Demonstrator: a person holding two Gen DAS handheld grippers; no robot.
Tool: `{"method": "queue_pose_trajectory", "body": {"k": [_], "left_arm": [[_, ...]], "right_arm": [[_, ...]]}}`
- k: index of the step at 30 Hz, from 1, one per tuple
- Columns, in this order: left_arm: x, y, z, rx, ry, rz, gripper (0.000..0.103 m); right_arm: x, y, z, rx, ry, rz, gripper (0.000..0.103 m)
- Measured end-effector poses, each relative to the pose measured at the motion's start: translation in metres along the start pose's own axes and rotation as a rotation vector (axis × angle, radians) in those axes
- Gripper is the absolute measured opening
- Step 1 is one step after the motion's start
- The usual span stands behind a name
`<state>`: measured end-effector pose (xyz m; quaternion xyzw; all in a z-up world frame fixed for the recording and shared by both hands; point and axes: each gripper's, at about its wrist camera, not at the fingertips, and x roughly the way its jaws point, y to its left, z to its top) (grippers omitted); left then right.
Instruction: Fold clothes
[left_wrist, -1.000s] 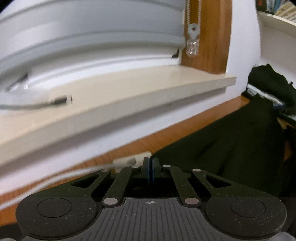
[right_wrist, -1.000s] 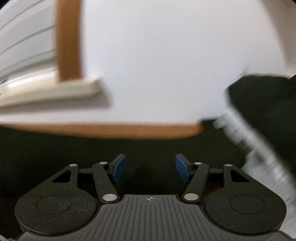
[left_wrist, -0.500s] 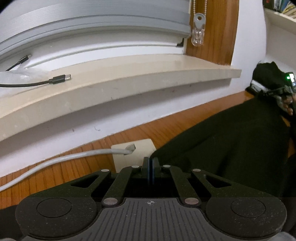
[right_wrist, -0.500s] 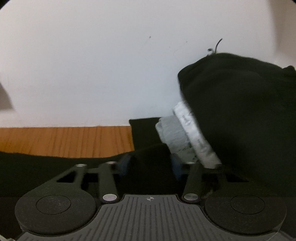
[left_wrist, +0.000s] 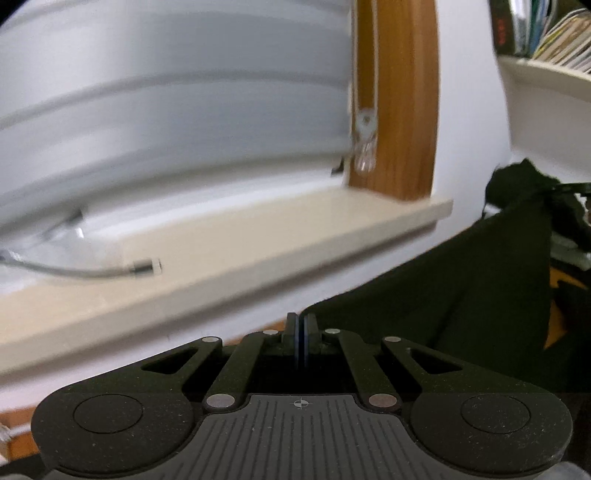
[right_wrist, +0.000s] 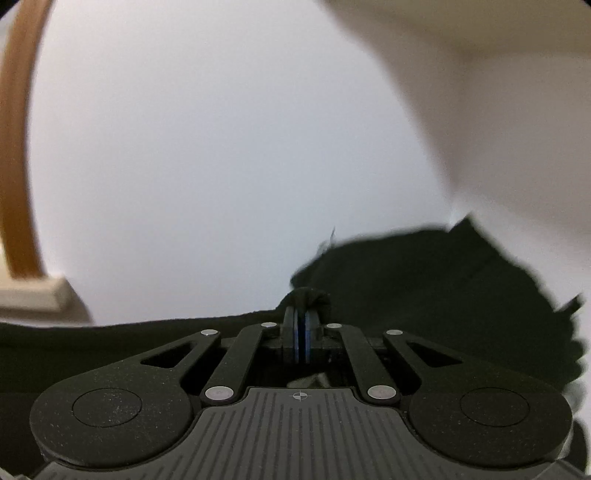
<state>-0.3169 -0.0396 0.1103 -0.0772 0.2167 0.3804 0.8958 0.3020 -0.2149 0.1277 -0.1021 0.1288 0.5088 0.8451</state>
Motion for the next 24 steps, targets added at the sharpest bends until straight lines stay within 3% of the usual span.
{"method": "queue_pose_trajectory", "body": {"k": [5,9,12,15,17,19,21,22,24], "left_arm": [[-0.05,-0.003,0.02,-0.007,-0.119,0.005,0.002],[-0.024,0.002,0.021,-0.003,-0.066,0.053,0.002],[-0.002,0.006,0.02,0.001,-0.02,0.09,0.002],[0.02,0.01,0.02,0.005,0.026,0.127,0.002],[0.035,0.013,0.019,0.007,0.057,0.152,0.003],[0.046,0.015,0.017,0.003,0.077,0.162,0.004],[0.051,0.015,0.01,-0.012,0.083,0.15,0.015],[0.053,0.015,0.006,-0.019,0.086,0.144,0.028],[0.055,0.018,0.001,-0.03,0.093,0.137,0.032]], "right_arm": [[-0.074,-0.01,0.034,-0.006,-0.121,0.002,0.004],[-0.105,-0.006,0.052,-0.038,-0.184,-0.006,0.004],[-0.085,0.004,0.06,-0.054,-0.175,-0.01,0.004],[-0.035,0.024,0.061,-0.043,-0.147,-0.046,0.005],[0.017,0.045,0.05,-0.081,-0.086,-0.14,0.019],[0.047,0.064,0.032,-0.084,0.0,-0.166,0.028],[0.061,0.073,0.014,-0.073,0.034,-0.091,0.03],[0.064,0.078,0.006,-0.079,0.045,-0.063,0.031],[0.069,0.086,-0.011,-0.128,0.099,-0.014,0.033]]}}
